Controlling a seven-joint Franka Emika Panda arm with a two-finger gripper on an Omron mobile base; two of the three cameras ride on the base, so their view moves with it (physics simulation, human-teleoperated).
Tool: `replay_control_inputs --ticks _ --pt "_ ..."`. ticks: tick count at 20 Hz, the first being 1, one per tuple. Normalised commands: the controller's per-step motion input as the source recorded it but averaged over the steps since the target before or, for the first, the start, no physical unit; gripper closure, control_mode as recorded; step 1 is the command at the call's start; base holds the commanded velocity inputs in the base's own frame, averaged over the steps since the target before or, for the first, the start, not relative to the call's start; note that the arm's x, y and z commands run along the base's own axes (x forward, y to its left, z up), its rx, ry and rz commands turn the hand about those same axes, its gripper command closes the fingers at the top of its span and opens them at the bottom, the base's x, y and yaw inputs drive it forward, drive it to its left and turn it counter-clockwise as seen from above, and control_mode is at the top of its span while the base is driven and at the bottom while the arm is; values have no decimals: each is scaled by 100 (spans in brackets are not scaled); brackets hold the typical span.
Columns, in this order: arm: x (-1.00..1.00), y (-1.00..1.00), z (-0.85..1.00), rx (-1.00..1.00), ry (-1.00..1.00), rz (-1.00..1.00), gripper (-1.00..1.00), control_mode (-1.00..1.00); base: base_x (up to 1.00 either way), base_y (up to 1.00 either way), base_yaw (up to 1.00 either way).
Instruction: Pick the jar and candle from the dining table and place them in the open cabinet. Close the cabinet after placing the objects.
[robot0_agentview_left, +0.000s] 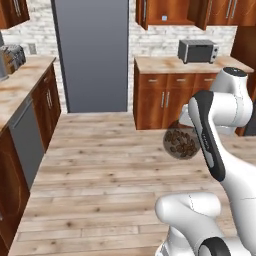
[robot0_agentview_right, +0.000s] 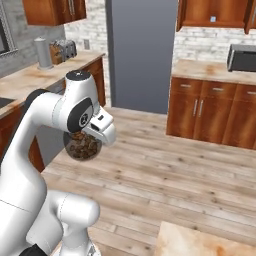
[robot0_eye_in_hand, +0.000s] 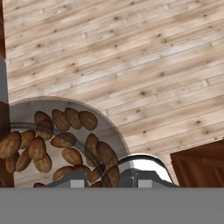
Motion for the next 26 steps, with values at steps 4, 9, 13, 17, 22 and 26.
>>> replay_control_inputs --ticks 4,9,13,17,22,26 --pt "0 0 0 0 0 0 100 100 36 -13 -5" --pt "0 0 0 0 0 0 100 100 29 -17 -14" --pt "0 0 0 0 0 0 100 100 34 -17 -13" --pt "0 0 0 0 0 0 100 100 56 -12 0" --pt "0 0 0 0 0 0 100 100 64 -4 0" --pt "0 0 0 0 0 0 100 100 63 -3 0"
